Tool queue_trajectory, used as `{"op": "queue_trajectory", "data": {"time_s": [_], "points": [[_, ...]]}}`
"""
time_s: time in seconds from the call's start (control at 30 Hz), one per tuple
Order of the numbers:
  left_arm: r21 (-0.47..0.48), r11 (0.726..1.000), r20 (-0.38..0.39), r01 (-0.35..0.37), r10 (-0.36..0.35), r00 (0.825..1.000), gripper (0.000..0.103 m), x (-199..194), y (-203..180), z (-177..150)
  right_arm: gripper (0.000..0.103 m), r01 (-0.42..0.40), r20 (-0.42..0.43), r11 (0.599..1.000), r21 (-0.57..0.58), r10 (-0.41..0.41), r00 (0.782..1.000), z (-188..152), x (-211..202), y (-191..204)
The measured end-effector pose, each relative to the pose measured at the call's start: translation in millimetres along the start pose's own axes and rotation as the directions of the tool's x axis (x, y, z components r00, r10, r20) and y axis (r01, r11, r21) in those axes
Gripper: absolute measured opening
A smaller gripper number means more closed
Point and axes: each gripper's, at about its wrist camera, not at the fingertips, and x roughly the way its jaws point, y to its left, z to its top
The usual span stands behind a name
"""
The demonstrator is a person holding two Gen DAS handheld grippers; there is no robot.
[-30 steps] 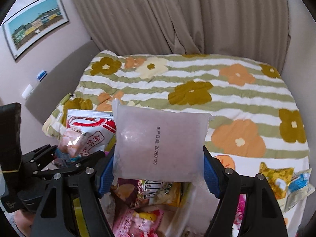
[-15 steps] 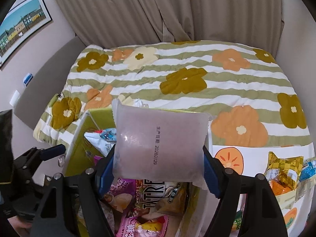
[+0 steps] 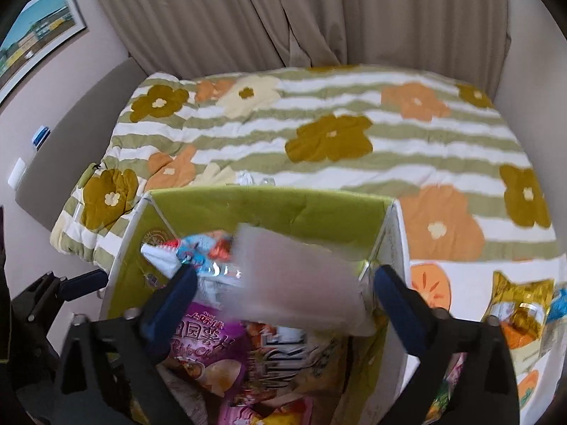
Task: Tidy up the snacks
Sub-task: 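Carry both bags over the box and open both tools to drop them, then move both tools back over the remaining snacks on the sheet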
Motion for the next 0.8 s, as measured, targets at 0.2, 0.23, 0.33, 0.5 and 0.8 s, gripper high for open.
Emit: {"op": "queue_trajectory", "data": {"time_s": [0.2,0.23,0.33,0.5,0.8], "points": [[0.012,1.000,0.001,-0.014,0.014,1.000,0.102,-5,-6,-7,0.102,-0.001,-0.010,1.000,-0.010,0.001,1.000,-12,-5,1],[0.009,1.000,0.003,-0.013,0.012,1.000,0.102,-6,-6,-7,0.102,0.004,-0.004,1.000,-0.016,-0.004,1.000,-14,-8,2],[0.002,1.000,0.015,-0.011,0.011,1.000,0.102,-12,-7,-9,0.102,0.004,0.004,1.000,-0.024,-0.004,1.000,-15,-14,3],[-0.008,1.000,0.042,-0.026,0.027,0.999,0.102,-28,-13,-14,0.102,-0.006,0.018,1.000,-0.024,0.007,1.000,-16,-30,4],[-0.084,0.993,0.136,-0.081,0.092,0.986,0.102,-75,-47,-34,0.102,-0.015,0.072,0.996,-0.089,0.022,0.997,-29,-77,-3]]}}
